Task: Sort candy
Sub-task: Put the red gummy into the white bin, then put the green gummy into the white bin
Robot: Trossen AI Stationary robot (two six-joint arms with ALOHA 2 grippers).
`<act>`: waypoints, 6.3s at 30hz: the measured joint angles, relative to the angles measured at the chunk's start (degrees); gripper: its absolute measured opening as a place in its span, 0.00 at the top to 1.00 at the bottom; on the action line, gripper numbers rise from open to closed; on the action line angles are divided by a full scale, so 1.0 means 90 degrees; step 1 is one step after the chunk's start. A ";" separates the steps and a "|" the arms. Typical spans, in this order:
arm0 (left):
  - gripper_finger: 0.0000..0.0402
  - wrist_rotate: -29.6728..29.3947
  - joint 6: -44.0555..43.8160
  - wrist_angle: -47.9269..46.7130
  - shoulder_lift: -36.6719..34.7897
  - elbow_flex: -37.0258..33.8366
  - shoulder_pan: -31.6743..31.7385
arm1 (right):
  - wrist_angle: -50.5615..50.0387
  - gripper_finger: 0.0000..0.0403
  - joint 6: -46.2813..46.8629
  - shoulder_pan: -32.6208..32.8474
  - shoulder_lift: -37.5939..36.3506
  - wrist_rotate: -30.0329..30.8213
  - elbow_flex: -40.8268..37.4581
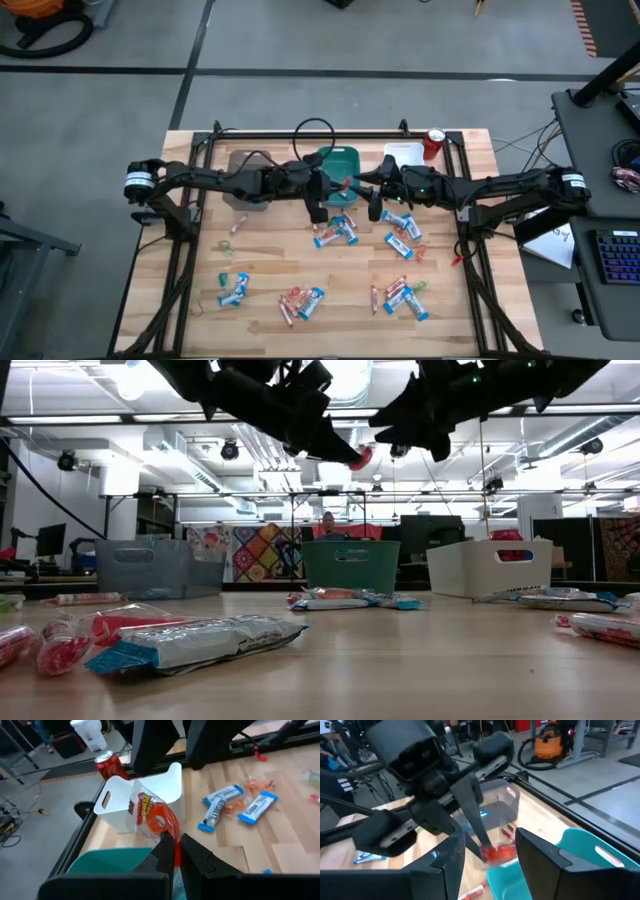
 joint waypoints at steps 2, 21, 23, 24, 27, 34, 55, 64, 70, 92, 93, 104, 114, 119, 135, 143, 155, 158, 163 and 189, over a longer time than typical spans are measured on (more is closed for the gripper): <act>1.00 -0.0004 -0.0046 0.0128 0.0000 0.0000 -0.0057 | 0.0050 0.59 0.0005 -0.0002 0.0000 0.0013 -0.0057; 1.00 -0.0276 -0.0479 0.0647 0.0000 0.0000 -0.0291 | 0.0116 0.59 0.0473 0.0000 -0.0005 0.0029 -0.0029; 1.00 -0.0276 -0.0480 0.0737 0.0000 0.0000 -0.0293 | 0.0114 0.59 0.0559 0.0000 -0.0004 0.0017 -0.0030; 1.00 -0.0276 -0.0481 0.0764 0.0000 0.0000 -0.0293 | 0.0128 0.59 0.0567 0.0000 -0.0002 0.0015 -0.0034; 1.00 -0.0276 -0.0481 0.0814 0.0000 0.0000 -0.0293 | 0.0203 0.62 0.0564 0.0000 -0.0002 0.0015 -0.0037; 1.00 -0.0278 -0.0529 0.0815 0.0000 0.0000 -0.0291 | 0.0390 0.85 0.0295 0.0000 -0.0002 0.0003 -0.0039; 0.70 -0.1544 -0.0943 -0.0267 -0.0196 0.0000 -0.0266 | -0.1312 0.98 -0.0483 -0.0042 -0.0218 0.2018 0.0224; 0.68 -0.1106 -0.3475 -0.2967 -0.0646 0.0000 -0.0516 | -0.6117 0.98 0.3120 -0.0465 -0.0221 0.4593 0.0531; 0.68 -0.0987 -0.4470 -0.4350 -0.0687 0.0000 -0.1148 | -0.6091 0.94 0.3291 -0.0556 -0.0219 0.4128 0.0410; 0.68 -0.0921 -0.7513 -0.7325 -0.0687 -0.0002 -0.3537 | -0.4795 0.55 0.2434 -0.0351 -0.0226 0.1514 0.0955; 0.68 -0.0835 -0.7678 -0.7490 -0.0687 -0.0002 -0.3589 | -0.4715 0.55 0.2335 -0.0301 -0.0226 0.1342 0.1001; 0.77 0.0158 -0.8145 -0.8016 -0.0687 -0.0223 -0.3602 | -0.4799 0.57 0.1992 -0.0066 -0.0184 0.1178 0.1109; 0.87 0.1217 -0.9100 -0.7928 -0.0930 -0.1043 -0.3686 | -0.4853 0.57 0.1877 -0.0066 0.0000 0.1181 0.1102; 0.91 0.1183 -0.9039 -0.6725 -0.1520 -0.1843 -0.3681 | -0.4861 0.57 0.1844 -0.0066 0.0002 0.1177 0.1102; 0.91 0.0731 -0.9947 -0.5328 -0.3604 -0.3433 -0.3679 | -0.4848 0.57 0.1844 -0.0066 -0.0010 0.1180 0.1100; 0.91 0.0723 -0.9930 -0.5324 -0.3451 -0.3279 -0.3679 | -0.4848 0.57 0.1847 -0.0066 -0.0010 0.1181 0.1100; 0.83 0.0747 -0.9990 -0.5359 -0.3293 -0.3015 -0.3679 | -0.4848 0.57 0.1886 -0.0066 -0.0010 0.1170 0.1099; 0.81 0.0749 -0.9928 -0.5437 -0.3293 -0.2869 -0.3679 | -0.4848 0.57 0.1886 -0.0066 -0.0010 0.1156 0.1097; 0.79 0.0755 -0.9922 -0.6146 -0.3293 -0.2577 -0.3679 | -0.4847 0.57 0.1883 -0.0066 -0.0012 0.1156 0.1103; 0.50 0.0278 -1.0629 -0.7259 -0.2358 -0.2902 -0.3679 | -0.4848 0.57 0.2002 -0.0066 -0.0015 0.0991 0.1129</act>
